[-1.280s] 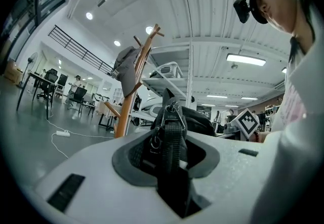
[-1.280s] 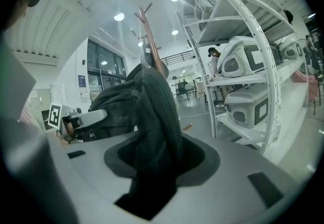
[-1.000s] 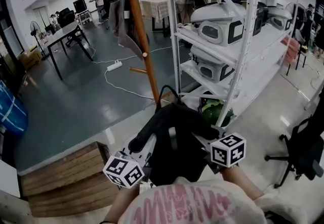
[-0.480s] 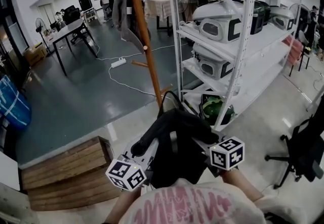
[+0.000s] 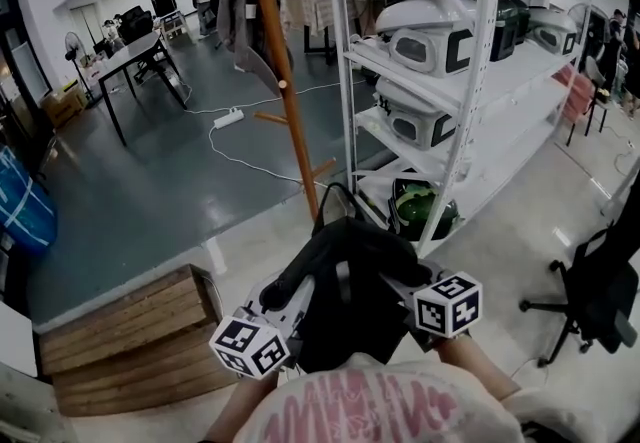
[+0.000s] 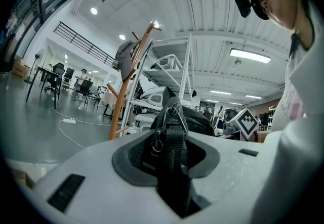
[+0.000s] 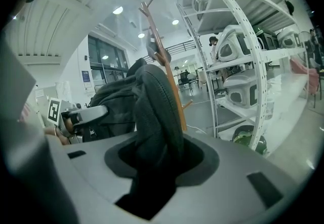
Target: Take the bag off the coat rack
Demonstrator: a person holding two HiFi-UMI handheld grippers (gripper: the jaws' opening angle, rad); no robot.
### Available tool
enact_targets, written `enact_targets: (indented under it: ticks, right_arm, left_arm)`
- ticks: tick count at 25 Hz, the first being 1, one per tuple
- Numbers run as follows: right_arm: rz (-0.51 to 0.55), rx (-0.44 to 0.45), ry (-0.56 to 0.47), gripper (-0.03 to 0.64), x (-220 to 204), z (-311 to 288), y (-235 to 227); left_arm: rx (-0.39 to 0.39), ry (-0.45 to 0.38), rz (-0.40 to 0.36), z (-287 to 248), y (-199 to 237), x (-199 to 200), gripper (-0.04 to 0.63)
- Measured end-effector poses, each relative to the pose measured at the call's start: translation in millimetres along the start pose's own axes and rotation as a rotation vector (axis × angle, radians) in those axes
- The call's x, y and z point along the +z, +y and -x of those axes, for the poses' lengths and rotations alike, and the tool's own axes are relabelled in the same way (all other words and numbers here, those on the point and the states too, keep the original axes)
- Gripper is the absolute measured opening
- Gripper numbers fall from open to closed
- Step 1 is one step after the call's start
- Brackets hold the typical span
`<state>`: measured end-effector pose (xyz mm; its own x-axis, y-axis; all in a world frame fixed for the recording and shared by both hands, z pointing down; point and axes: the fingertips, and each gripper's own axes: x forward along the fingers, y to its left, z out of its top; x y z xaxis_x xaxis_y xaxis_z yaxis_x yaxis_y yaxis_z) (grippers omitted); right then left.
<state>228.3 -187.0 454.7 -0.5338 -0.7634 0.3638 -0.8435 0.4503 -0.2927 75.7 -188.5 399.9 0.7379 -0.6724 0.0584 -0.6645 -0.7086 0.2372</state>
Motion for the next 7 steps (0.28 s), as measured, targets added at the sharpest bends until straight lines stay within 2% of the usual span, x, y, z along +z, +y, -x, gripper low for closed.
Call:
enact_targets:
  ticks: [7]
  right_arm:
    - [-0.01, -0.007, 0.027, 0.161, -10.1, -3.3, -0.7]
  left_arm:
    - [-0.002, 0.019, 0.02, 0.3, 3.3, -9.6, 0.107]
